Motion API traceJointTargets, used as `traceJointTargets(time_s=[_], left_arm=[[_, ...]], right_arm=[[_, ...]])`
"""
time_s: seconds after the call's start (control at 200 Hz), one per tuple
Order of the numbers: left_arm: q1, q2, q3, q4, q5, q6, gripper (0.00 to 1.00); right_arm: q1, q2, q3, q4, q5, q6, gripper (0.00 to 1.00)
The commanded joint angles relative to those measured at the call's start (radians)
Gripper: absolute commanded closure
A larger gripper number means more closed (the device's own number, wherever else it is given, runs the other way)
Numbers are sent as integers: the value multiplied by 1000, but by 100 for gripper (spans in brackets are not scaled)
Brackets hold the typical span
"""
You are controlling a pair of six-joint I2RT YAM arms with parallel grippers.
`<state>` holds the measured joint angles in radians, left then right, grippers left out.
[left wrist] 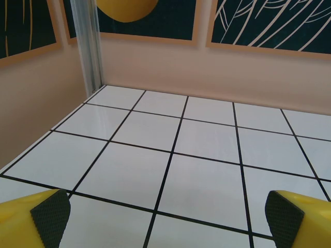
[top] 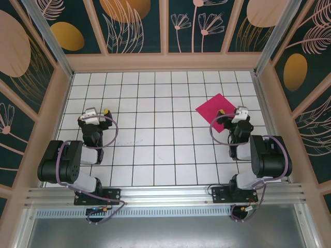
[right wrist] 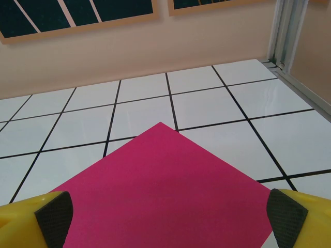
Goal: Fold a paper plane with a square sheet of paper (pick it up from the middle)
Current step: Move the square sheet of paper to the center of the table.
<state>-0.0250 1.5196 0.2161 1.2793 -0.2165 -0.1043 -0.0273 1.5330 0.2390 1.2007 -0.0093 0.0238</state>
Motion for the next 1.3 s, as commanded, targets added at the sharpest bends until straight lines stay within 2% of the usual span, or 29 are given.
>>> traceJointTargets(time_s=[0.0, 0.831, 0.976, 1.071, 1.226, 1.291], left_arm=[[5, 4, 5, 31, 13, 18, 1], [4, -1, 1, 35, 9, 17, 2], [5, -81, 3, -37, -42, -6, 2], [6, -169, 37, -194, -76, -33, 2], [5, -285, 136, -477, -80, -128, 1], [5, -315, 179, -568, -55, -173, 1]], right_arm=[[-10, 7, 2, 31, -22, -13, 1], [-8, 4, 3, 26, -22, -13, 1], [30, -108, 91, -216, 92, -21, 1], [55, -163, 188, -438, 197, 44, 1], [78, -162, 377, -804, 161, 198, 1], [103, -139, 433, -881, 134, 232, 1]])
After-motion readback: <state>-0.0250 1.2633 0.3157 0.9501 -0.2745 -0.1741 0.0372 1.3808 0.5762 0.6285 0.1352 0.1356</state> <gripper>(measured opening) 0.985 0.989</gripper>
